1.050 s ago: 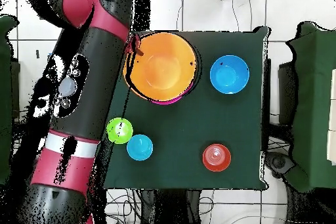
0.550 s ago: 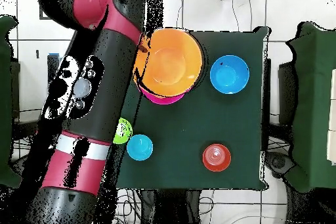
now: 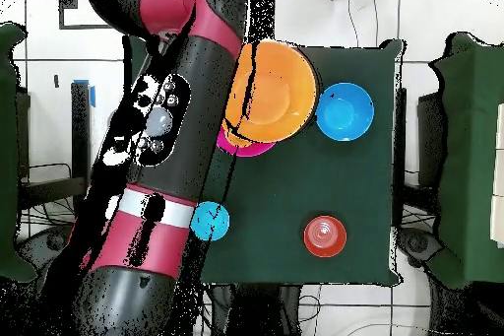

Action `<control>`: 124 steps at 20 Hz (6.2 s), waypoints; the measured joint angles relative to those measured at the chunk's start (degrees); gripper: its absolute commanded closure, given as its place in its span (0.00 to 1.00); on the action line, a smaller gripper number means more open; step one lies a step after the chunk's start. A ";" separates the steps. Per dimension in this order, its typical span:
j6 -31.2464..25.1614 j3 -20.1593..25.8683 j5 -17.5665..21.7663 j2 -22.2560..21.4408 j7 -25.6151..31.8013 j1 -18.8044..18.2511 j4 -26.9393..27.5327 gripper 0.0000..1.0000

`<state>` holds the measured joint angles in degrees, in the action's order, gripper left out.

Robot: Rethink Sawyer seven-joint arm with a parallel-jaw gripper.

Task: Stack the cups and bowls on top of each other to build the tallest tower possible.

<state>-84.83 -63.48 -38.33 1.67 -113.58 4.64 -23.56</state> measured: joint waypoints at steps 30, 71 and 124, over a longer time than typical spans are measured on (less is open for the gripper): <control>0.01 4.08 0.20 1.36 0.00 0.11 3.21 1.00; 9.38 11.99 12.54 -3.16 0.00 4.43 -6.83 1.00; 18.84 18.91 19.80 -8.53 0.00 7.53 -17.67 1.00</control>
<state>-65.99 -44.56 -18.53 -6.86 -113.58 12.17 -41.23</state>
